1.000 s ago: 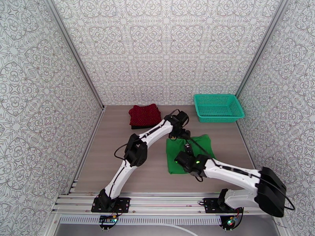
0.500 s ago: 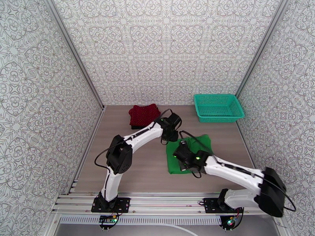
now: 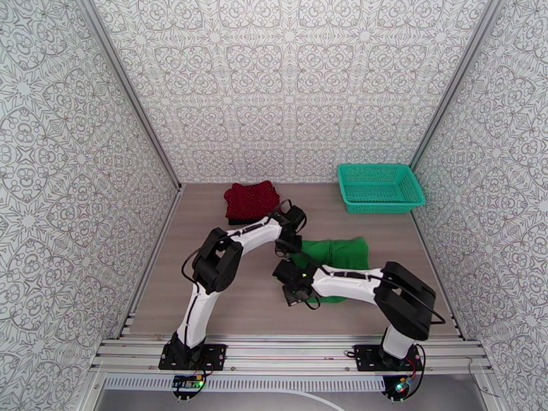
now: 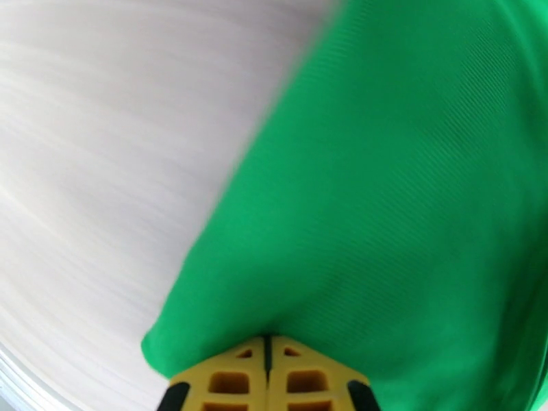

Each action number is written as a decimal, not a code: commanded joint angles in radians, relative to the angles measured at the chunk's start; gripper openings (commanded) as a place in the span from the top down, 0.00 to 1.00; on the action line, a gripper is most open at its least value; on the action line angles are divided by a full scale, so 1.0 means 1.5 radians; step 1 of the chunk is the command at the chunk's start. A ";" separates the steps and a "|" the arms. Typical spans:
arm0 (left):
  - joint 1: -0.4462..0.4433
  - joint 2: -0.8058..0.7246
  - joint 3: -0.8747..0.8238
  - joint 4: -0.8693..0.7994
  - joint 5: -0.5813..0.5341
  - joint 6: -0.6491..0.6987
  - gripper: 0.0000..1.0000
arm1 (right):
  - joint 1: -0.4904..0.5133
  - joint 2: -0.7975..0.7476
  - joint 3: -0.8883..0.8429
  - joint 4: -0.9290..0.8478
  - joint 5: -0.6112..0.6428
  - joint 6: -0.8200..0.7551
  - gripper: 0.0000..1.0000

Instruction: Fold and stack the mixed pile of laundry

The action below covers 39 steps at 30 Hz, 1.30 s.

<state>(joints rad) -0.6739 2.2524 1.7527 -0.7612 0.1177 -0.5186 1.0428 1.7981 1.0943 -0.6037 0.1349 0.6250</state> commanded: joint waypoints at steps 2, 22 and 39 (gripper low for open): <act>0.014 0.078 0.038 0.039 0.035 0.059 0.86 | 0.009 0.072 0.097 -0.044 -0.023 -0.036 1.00; 0.084 -0.062 0.166 0.034 0.021 0.124 0.20 | -0.016 0.041 0.323 -0.217 0.056 -0.160 0.77; 0.029 -0.358 -0.357 0.150 -0.037 -0.163 0.93 | -0.343 0.016 0.251 -0.119 -0.104 -0.375 0.58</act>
<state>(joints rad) -0.5930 1.6928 1.2762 -0.6270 0.0380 -0.6342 0.5644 1.7214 1.4242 -0.8162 0.0277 0.1322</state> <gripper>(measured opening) 0.082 0.419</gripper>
